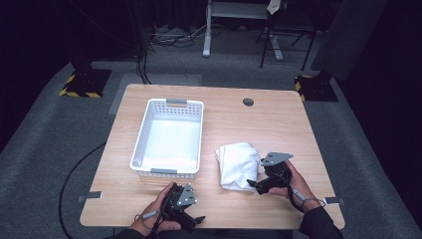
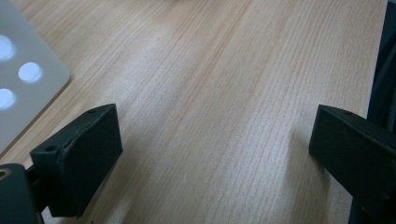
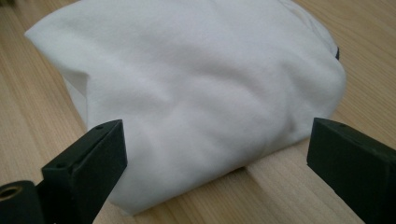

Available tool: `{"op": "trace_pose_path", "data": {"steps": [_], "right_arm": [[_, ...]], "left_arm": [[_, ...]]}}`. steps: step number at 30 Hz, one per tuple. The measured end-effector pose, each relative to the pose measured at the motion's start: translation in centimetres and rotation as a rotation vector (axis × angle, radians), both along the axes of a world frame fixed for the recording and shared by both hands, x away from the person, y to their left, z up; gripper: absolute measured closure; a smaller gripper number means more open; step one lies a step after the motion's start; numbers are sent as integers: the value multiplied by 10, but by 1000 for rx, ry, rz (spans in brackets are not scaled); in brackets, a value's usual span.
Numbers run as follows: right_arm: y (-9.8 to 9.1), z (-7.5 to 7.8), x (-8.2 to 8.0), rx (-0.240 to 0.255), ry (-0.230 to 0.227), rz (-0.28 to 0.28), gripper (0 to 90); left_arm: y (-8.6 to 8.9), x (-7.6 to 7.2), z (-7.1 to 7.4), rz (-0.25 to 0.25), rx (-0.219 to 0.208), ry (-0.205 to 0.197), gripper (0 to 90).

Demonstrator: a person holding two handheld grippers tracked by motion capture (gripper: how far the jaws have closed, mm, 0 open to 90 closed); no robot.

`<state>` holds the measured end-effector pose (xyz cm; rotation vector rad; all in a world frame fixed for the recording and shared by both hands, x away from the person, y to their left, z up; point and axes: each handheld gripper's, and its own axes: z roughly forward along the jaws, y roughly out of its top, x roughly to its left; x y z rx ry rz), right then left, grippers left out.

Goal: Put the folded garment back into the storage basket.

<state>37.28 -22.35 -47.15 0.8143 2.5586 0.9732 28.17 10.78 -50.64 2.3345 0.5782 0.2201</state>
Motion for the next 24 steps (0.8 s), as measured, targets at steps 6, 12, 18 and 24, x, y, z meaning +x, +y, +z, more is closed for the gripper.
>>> {"op": "trace_pose_path", "data": {"steps": [6, 12, 18, 24], "right_arm": [[4, -1, 4, 9, 20, -7, 52], [8, -4, 12, 12, 74, -59, 58], [11, -10, 19, 9, 123, -96, 58], [12, -14, 23, 28, 150, -108, 47]], "left_arm": [[0, 0, 0, 0, 0, 0, 24], [0, 0, 0, 0, 0, 0, 24], [0, 0, 0, 1, 1, 1, 24], [0, 0, 0, 1, 1, 1, 24]]}}
